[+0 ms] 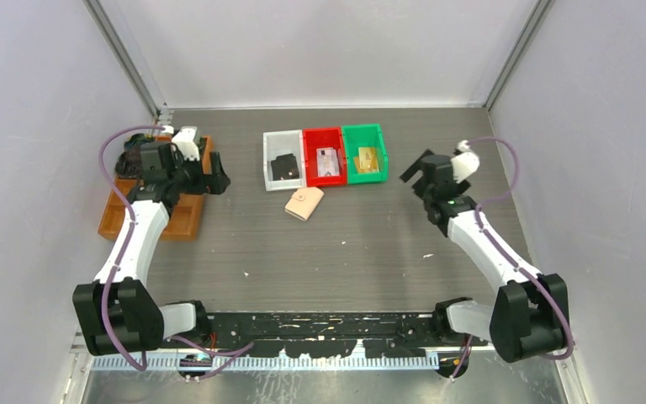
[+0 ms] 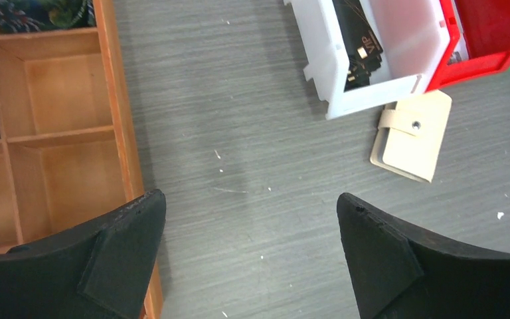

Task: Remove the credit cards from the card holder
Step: Move the card holder to the center of the board.

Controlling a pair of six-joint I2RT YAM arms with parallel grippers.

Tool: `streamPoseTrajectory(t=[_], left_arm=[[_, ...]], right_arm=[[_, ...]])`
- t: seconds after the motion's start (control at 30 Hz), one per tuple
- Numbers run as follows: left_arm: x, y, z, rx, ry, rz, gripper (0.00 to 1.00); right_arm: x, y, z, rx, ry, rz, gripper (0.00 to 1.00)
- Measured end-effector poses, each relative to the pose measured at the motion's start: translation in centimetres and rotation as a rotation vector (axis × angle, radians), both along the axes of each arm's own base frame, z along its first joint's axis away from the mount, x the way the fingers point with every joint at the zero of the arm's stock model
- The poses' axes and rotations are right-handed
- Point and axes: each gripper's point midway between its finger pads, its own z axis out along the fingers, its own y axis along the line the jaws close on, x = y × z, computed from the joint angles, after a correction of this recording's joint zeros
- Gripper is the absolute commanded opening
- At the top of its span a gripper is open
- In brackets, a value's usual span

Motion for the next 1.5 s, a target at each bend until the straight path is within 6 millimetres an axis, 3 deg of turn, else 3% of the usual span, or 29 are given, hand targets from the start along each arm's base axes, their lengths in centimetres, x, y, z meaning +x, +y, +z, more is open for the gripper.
streamPoseTrajectory(t=[0.2, 0.33, 0.6, 0.7, 0.8, 0.97, 1.5], left_arm=[[-1.8, -0.4, -0.6, -0.021, 0.095, -0.007, 1.0], [-2.5, -0.5, -0.8, -0.034, 0.134, -0.001, 0.98], [-3.2, -0.5, -0.2, -0.04, 0.145, 0.012, 0.95], [-3.3, -0.5, -0.2, -0.038, 0.15, 0.015, 0.95], [-3.4, -0.5, -0.2, -0.037, 0.155, 0.014, 0.95], [-3.4, -0.5, 0.0, -0.034, 0.146, 0.011, 0.95], [-3.4, -1.0, 0.4, -0.068, 0.139, 0.004, 0.96]], right_arm=[[-0.9, 11.5, -0.8, -0.057, 0.078, 0.294, 0.99], [-0.5, 18.0, -0.7, -0.094, 0.095, 0.423, 0.99], [0.8, 29.4, -3.1, -0.198, 0.15, 0.593, 1.0], [1.0, 32.2, -5.1, -0.248, 0.187, 0.629, 1.0], [0.7, 33.7, -7.2, -0.307, 0.229, 0.649, 0.99], [0.8, 35.0, -9.0, -0.393, 0.261, 0.639, 0.99], [1.9, 34.0, -10.5, -0.488, 0.279, 0.548, 0.99]])
